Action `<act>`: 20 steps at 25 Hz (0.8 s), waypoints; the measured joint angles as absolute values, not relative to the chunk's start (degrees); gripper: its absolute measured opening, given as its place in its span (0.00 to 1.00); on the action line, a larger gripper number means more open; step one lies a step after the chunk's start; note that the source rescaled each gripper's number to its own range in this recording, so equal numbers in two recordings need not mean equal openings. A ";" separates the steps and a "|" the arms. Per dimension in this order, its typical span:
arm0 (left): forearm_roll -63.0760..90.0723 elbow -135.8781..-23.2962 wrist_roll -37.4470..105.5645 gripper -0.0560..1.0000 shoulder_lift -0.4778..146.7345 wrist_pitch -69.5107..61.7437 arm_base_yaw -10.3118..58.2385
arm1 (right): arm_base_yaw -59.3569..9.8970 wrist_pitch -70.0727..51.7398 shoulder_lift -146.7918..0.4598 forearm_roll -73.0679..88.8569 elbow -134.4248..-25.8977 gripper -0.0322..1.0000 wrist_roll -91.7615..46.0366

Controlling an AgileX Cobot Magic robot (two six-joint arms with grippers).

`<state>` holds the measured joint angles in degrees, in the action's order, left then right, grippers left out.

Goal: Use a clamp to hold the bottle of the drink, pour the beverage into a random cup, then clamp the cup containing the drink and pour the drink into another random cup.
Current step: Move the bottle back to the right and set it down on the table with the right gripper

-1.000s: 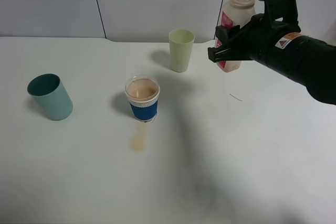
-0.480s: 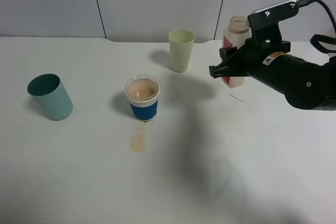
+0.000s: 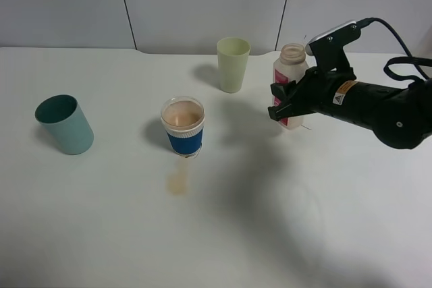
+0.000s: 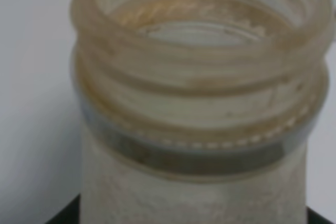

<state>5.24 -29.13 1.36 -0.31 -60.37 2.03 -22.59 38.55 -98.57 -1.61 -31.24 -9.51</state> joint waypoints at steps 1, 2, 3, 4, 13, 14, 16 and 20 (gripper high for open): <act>5.24 -29.13 1.36 1.00 -0.31 -60.37 2.03 | -22.19 38.50 -98.57 -3.08 -31.24 0.03 -9.00; 5.24 -29.13 1.36 1.00 -0.31 -60.37 2.03 | -21.92 38.49 -98.57 -4.07 -31.24 0.03 -8.71; 5.24 -29.13 1.36 1.00 -0.31 -60.37 2.03 | -21.40 38.49 -98.57 -5.96 -31.24 0.03 -8.17; 5.24 -29.13 1.36 1.00 -0.31 -60.37 2.03 | -21.01 38.49 -98.57 -7.24 -31.24 0.03 -7.52; 5.24 -29.13 1.36 1.00 -0.31 -60.37 2.03 | -18.42 39.68 -99.39 -17.01 -31.24 0.03 -3.29; 5.24 -29.13 1.36 1.00 -0.31 -60.37 2.03 | -18.23 40.33 -99.93 -17.13 -31.24 0.03 -3.29; 5.24 -29.13 1.36 1.00 -0.31 -60.37 2.03 | -17.94 44.00 -104.35 -17.81 -31.29 0.03 -3.29; 5.24 -29.13 1.36 1.00 -0.31 -60.37 2.03 | -17.94 49.62 -108.88 -18.12 -31.34 0.03 -3.29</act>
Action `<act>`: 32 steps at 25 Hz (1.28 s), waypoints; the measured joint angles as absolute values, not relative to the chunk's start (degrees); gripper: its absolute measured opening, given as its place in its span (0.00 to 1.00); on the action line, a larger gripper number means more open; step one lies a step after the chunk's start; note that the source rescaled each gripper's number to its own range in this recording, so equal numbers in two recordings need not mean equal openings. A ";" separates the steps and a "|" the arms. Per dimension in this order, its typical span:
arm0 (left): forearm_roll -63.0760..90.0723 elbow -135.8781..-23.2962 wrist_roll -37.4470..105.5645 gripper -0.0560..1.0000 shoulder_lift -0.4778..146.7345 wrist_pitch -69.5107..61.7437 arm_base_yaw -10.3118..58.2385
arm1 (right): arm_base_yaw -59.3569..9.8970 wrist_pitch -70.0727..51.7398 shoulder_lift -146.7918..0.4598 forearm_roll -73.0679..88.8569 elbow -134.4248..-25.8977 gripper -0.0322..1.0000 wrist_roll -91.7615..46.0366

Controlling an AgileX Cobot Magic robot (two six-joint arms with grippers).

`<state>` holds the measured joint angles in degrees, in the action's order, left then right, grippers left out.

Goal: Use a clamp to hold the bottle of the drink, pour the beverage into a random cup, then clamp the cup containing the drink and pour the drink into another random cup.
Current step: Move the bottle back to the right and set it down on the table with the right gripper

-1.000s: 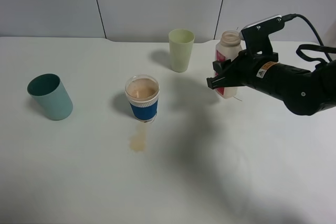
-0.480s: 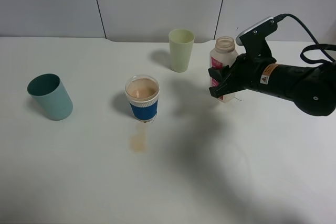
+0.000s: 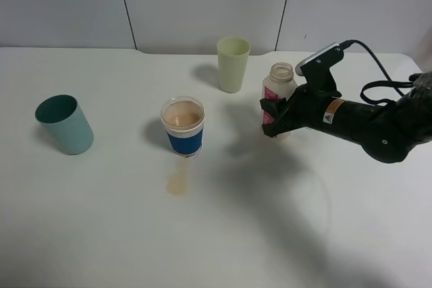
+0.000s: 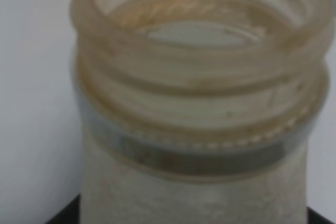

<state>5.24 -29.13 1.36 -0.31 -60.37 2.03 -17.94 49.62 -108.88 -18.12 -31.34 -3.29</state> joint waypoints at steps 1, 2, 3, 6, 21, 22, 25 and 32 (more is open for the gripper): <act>5.24 -29.13 1.36 1.00 -0.31 -60.37 2.03 | -17.88 50.18 -109.22 -18.12 -31.34 0.03 -3.29; 5.24 -29.13 1.36 1.00 -0.31 -60.37 2.03 | -17.88 50.18 -109.22 -18.12 -31.34 0.03 -3.29; 5.24 -29.13 1.36 1.00 -0.31 -60.37 2.03 | -17.88 51.27 -109.75 -18.12 -31.34 0.03 -3.29; 5.24 -29.13 1.36 1.00 -0.31 -60.37 2.03 | -17.77 52.18 -110.13 -18.12 -31.34 0.03 -3.29; 5.24 -29.13 1.36 1.00 -0.31 -60.37 2.03 | -17.77 56.26 -110.60 -18.12 -31.34 0.03 -3.29; 5.24 -29.13 1.36 1.00 -0.31 -60.37 2.03 | -17.77 56.54 -110.60 -18.12 -31.34 0.03 -3.29; 5.24 -29.13 1.36 1.00 -0.31 -60.37 2.03 | -17.77 57.11 -110.60 -18.12 -31.34 0.03 -3.29; 5.24 -29.13 1.36 1.00 -0.31 -60.37 2.03 | -17.77 57.16 -110.60 -17.26 -31.34 0.03 -2.81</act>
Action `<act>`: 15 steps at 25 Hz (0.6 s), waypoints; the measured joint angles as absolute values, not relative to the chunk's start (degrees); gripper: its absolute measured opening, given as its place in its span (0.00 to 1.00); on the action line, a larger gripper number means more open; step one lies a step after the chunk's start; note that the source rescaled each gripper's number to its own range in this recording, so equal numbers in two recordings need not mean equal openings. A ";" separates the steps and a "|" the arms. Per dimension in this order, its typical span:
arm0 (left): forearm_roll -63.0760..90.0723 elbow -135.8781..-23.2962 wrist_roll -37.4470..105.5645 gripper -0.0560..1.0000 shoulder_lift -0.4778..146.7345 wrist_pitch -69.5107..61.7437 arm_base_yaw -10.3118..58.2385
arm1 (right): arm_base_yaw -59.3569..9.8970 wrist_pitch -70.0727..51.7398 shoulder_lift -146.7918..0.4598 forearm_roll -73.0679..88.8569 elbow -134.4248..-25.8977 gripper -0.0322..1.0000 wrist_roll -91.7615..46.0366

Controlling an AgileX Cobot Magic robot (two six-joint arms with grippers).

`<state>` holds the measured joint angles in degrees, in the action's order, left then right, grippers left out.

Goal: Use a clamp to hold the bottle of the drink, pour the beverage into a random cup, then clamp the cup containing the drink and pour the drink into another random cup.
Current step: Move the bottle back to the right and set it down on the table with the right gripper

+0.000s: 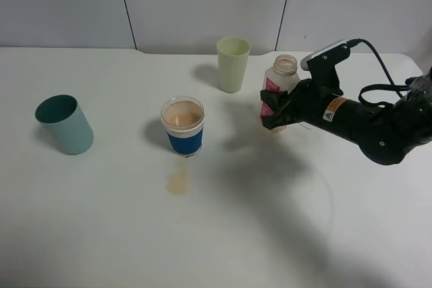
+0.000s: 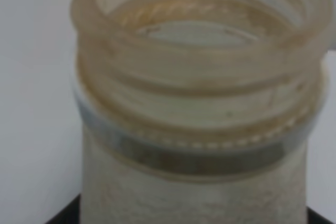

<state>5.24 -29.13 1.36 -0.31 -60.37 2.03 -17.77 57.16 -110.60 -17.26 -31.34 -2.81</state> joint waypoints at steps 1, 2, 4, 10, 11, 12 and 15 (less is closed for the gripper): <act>5.24 -29.13 1.36 1.00 -0.31 -60.37 2.03 | -17.77 57.16 -110.60 -16.91 -31.34 0.03 -2.52; 5.24 -29.13 1.36 1.00 -0.31 -60.37 2.03 | -17.69 57.17 -110.83 -16.46 -31.34 0.03 -2.17; 5.24 -29.13 1.36 1.00 -0.31 -60.37 2.03 | -17.49 58.17 -111.83 -16.12 -31.39 0.03 -0.69; 5.24 -29.13 1.36 1.00 -0.31 -60.37 2.03 | -17.49 59.88 -113.96 -16.05 -31.39 0.03 0.00; 5.24 -29.13 1.36 1.00 -0.31 -60.37 2.03 | -17.49 60.13 -114.05 -16.05 -31.39 0.03 0.00; 5.24 -29.13 1.36 1.00 -0.31 -60.37 2.03 | -17.49 60.30 -114.13 -16.05 -31.39 0.03 0.00; 5.24 -29.13 1.36 1.00 -0.31 -60.37 2.03 | -17.49 60.30 -114.24 -16.05 -31.39 0.03 -0.31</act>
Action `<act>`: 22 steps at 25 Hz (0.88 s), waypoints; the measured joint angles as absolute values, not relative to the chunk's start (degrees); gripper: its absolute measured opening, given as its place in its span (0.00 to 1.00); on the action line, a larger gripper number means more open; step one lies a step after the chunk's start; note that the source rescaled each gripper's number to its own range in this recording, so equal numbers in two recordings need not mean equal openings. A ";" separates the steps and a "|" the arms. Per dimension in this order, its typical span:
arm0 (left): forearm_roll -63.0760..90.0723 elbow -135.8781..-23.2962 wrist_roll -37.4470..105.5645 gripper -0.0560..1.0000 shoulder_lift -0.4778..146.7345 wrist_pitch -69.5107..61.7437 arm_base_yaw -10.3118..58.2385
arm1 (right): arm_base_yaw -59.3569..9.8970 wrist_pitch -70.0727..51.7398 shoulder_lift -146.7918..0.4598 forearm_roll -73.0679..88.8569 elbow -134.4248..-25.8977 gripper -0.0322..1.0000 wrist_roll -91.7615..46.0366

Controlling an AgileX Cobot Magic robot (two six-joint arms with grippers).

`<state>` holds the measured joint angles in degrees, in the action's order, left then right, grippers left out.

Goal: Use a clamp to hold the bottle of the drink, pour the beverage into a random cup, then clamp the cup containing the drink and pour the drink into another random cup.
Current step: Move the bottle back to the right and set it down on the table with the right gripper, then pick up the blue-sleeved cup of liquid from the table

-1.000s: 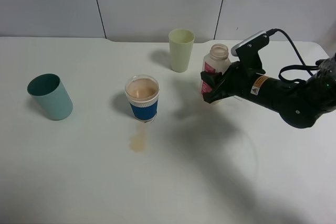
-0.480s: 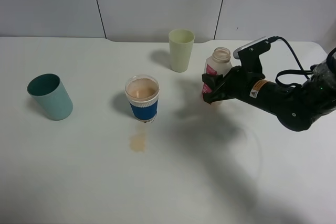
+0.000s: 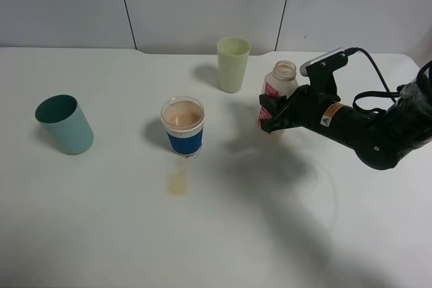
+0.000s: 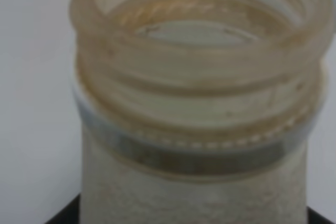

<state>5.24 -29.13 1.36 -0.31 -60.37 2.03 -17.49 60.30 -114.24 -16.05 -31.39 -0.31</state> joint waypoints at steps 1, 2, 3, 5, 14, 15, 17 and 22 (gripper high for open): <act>5.24 -29.13 1.36 1.00 -0.31 -60.37 2.03 | -17.49 60.30 -114.24 -16.05 -31.39 0.03 -0.31; 5.24 -29.13 1.36 1.00 -0.31 -60.37 2.03 | -17.49 60.30 -114.24 -15.93 -31.39 0.03 0.00; 5.24 -29.13 1.36 1.00 -0.31 -60.37 2.03 | -17.49 60.30 -114.24 -15.85 -31.39 0.03 0.00; 5.24 -29.13 1.36 1.00 -0.31 -60.37 2.03 | -17.49 60.30 -114.24 -14.98 -31.39 0.03 0.00; 5.24 -29.13 1.36 1.00 -0.31 -60.37 2.03 | -17.49 60.17 -114.36 -14.55 -31.39 0.77 -0.31; 5.24 -29.13 1.36 1.00 -0.31 -60.37 2.03 | -17.49 60.17 -114.36 -14.55 -31.39 0.87 -0.31; 5.24 -29.13 1.36 1.00 -0.31 -60.37 2.03 | -17.49 60.17 -114.36 -14.55 -31.39 0.94 -0.31; 5.24 -29.13 1.36 1.00 -0.31 -60.37 2.03 | -17.49 60.17 -114.36 -14.55 -31.39 0.99 -0.31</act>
<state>5.24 -29.13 1.36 -0.31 -60.37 2.03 -17.49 60.17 -114.36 -14.55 -31.39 -0.31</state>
